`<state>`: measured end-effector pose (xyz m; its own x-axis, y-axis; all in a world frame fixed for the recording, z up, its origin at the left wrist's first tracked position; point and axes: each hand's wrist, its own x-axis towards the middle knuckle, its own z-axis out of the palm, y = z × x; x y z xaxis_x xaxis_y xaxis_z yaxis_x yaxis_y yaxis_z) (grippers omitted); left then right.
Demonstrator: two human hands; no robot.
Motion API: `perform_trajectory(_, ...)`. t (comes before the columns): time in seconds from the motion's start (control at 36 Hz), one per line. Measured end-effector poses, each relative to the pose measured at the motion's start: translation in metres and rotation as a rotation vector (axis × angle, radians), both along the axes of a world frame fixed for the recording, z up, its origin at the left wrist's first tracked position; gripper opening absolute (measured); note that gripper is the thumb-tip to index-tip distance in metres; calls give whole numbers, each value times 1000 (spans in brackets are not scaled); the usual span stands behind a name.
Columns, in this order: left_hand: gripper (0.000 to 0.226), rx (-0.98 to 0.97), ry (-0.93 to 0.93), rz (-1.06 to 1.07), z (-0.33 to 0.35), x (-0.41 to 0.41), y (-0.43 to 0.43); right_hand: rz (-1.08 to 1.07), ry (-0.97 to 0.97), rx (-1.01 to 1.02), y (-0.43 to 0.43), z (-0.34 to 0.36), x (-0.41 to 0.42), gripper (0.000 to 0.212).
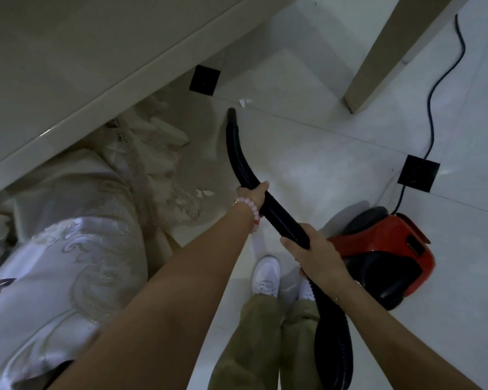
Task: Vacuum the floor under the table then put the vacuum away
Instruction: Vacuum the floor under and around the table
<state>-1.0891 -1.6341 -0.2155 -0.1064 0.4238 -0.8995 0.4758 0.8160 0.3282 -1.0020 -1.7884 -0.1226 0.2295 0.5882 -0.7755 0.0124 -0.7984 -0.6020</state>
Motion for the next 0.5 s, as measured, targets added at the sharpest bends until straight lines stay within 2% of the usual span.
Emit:
perform_trajectory(0.06, 118, -1, -56, 43, -20, 7, 1, -12, -12, -9, -5, -1, 0, 40)
perform_trajectory(0.11, 119, -2, -80, 35, -23, 10, -1, -24, -14, -11, -7, -2, 0, 41)
perform_trajectory(0.42, 94, 32, -68, 39, 3, 36, -2, -49, -7, -6, -6, -2, 14, 41)
perform_trajectory(0.5, 78, 26, -35, -22, 39, 42, -3, -46, 10, -6, -6, -2, 14, 40)
